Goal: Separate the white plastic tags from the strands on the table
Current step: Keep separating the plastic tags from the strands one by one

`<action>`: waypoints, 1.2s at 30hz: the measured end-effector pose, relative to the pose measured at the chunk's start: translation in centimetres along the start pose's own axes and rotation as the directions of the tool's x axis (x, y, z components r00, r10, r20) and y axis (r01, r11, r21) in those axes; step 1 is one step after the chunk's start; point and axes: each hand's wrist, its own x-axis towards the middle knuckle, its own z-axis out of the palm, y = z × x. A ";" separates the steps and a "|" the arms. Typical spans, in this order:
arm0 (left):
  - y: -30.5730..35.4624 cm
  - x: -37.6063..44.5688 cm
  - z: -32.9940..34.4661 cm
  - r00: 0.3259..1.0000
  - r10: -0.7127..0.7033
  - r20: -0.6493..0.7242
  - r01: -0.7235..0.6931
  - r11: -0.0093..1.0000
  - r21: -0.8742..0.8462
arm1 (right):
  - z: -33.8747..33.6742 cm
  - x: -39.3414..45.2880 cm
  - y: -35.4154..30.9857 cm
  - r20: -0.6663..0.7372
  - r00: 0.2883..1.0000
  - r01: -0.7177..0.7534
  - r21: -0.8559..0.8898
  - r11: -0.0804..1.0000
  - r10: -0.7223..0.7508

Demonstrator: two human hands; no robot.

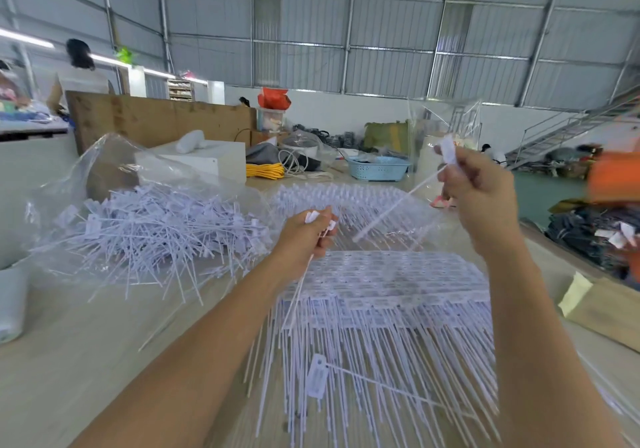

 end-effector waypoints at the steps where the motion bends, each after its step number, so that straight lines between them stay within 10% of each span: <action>1: 0.0 0.0 -0.1 0.999 -0.023 0.022 0.024 0.999 -0.024 | -0.1 0.0 -0.3 0.034 0.999 -0.031 0.138 0.990 0.026; 3: 0.1 -0.1 -0.1 0.997 -0.042 0.060 0.045 0.998 -0.054 | 0.7 -0.6 -0.6 0.195 0.978 -0.121 0.232 0.965 0.075; 8: 0.4 -0.5 1.2 0.991 -0.083 0.105 0.080 0.996 0.033 | 6.8 -3.4 1.8 0.574 0.799 0.039 -0.346 0.937 0.179; 22: -1.3 -0.6 0.6 0.998 0.037 0.050 -0.049 0.965 0.258 | 7.6 -4.5 4.9 0.548 0.775 -0.087 -0.399 0.913 0.313; 36: -1.0 -1.0 1.3 0.999 -0.007 0.045 -0.010 0.931 0.365 | 7.9 -5.1 5.6 0.471 0.870 0.153 -0.541 0.827 0.147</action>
